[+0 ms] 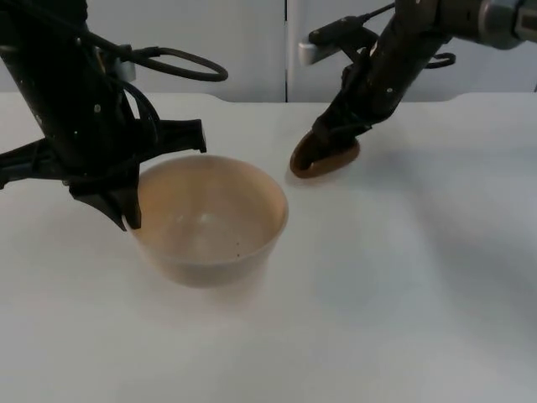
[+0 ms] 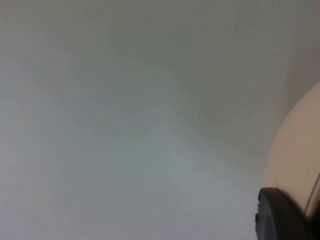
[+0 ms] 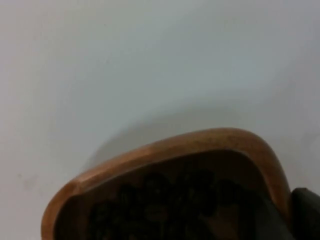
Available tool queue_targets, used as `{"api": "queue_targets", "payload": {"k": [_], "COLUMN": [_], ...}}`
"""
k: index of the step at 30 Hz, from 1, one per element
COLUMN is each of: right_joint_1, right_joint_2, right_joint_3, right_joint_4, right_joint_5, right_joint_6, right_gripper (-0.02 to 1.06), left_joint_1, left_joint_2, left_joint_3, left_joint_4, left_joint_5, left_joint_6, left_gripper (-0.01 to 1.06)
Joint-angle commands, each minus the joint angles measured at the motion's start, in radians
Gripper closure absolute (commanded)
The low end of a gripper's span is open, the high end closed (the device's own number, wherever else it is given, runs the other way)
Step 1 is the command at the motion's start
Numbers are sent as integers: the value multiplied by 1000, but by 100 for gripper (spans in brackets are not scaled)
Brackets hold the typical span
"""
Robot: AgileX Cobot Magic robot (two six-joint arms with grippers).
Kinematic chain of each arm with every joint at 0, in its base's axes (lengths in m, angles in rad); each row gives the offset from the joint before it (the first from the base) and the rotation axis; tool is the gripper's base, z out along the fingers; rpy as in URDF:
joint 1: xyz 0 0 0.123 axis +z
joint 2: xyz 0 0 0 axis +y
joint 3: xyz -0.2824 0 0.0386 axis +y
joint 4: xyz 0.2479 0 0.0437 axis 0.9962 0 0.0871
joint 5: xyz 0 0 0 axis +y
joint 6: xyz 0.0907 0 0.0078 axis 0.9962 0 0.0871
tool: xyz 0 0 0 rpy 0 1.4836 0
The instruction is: Pick up the bowl with the left hand and pour the coffee beans from the cup into the bowl with the right hand.
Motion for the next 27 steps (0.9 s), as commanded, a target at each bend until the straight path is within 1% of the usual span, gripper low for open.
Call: {"api": "queue_targets", "payload": {"k": [1,2,7,10,12,16,17,20,22,27], "right_joint_1": [1,1,1,1,1,1,1,1,3,5], "right_joint_2": [-14,-15,-37,-68,-107,-192,-192,-253,-272,-346], "right_joint_3": [-4,-4,-4,-4,-4,-4,-4,-4,-4,-4], "right_joint_4": [31,44,43,37,15,1,1,-37,-43,-61], "right_joint_5": [15,23,57,73,93,149,149,197,208,293], "right_joint_6": [-9,-11,-14,-14,-14,-14,-14,-4,2,13], "right_gripper": [104,104,104,104,104,104,104,104,104,104], "left_joint_1": [-5,-5,-5,-5,-5,-5,-5,-5,-5,-5], "left_joint_2": [-14,-14,-14,-14,-14,-14,-14,-14,-14,-14], "left_joint_3": [-3,-3,-3,-3,-3,-3,-3,-3,-3,-3], "left_joint_4": [-2,-2,-2,-2,-4,-6,-6,-6,-11,-26], "left_joint_5": [1,1,1,1,1,1,1,1,1,-1], "left_joint_6": [-8,-8,-8,-8,-8,-8,-8,-8,-8,-8], "left_gripper": [105,105,105,105,105,105,105,105,105,105]}}
